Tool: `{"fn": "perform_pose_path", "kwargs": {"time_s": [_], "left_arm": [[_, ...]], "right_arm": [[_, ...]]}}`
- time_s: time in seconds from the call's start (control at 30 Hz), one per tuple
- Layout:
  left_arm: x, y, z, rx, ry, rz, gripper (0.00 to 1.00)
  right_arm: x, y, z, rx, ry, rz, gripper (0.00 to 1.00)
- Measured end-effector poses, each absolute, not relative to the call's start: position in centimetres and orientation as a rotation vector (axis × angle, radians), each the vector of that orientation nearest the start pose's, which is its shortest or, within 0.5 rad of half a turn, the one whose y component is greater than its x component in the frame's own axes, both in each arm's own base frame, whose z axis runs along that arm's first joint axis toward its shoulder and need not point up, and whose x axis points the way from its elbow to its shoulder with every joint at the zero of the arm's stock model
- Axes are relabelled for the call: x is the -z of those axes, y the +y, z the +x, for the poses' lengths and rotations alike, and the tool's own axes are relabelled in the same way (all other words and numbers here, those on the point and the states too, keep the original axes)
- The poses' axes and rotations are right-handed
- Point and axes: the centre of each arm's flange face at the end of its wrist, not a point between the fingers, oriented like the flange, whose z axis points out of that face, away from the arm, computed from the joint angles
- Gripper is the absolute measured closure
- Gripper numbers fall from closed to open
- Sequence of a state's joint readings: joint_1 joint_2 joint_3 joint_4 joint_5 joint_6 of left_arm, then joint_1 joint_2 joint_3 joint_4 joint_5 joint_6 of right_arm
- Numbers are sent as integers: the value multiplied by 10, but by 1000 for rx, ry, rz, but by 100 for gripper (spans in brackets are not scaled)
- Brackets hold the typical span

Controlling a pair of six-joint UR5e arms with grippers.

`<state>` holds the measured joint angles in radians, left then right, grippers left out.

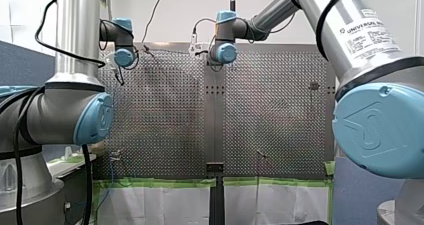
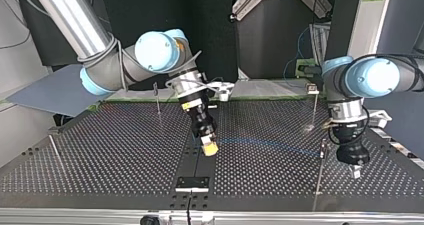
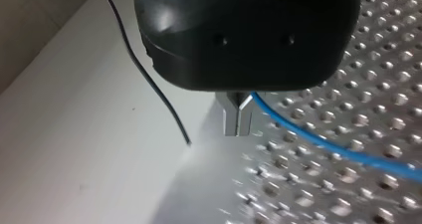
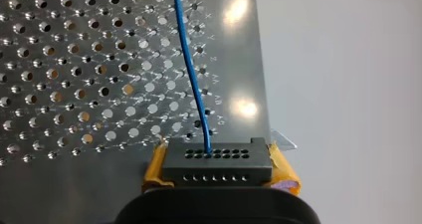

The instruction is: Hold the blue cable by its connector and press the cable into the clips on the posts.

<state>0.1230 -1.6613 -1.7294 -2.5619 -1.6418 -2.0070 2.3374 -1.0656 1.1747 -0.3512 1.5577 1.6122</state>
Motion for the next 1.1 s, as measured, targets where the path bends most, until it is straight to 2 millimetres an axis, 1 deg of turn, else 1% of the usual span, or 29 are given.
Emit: {"fn": "perform_pose_path", "kwargs": {"time_s": [0.07, 0.13, 0.3, 0.43, 0.63, 0.73, 0.9, 1.03, 1.07, 1.1], "left_arm": [[-419, -57, 562, 233, 1188, -409, 100], [-416, -55, 566, 237, 1186, -413, 100], [-419, -49, 572, 255, 1167, -420, 100], [-422, -50, 573, 268, 1164, -408, 100], [-422, -51, 574, 279, 1167, -399, 100], [-419, -51, 576, 282, 1173, -401, 100], [-406, -51, 581, 287, 1196, -399, 100], [-404, -53, 583, 300, 1203, -392, 100], [-404, -53, 583, 308, 1204, -390, 89], [-404, -53, 583, 316, 1206, -388, 89]], "right_arm": [[-416, -427, 596, -1952, -663, 1510, 100], [-412, -432, 600, -1951, -664, 1514, 100], [-406, -442, 608, -1943, -669, 1525, 100], [-403, -450, 614, -1941, -672, 1527, 100], [-397, -463, 618, -1927, -685, 1539, 100], [-401, -469, 618, -1927, -684, 1536, 100], [-417, -477, 617, -1945, -670, 1507, 100], [-421, -478, 617, -1947, -667, 1502, 100], [-421, -479, 617, -1947, -667, 1502, 100], [-421, -479, 617, -1947, -668, 1502, 100]]}}
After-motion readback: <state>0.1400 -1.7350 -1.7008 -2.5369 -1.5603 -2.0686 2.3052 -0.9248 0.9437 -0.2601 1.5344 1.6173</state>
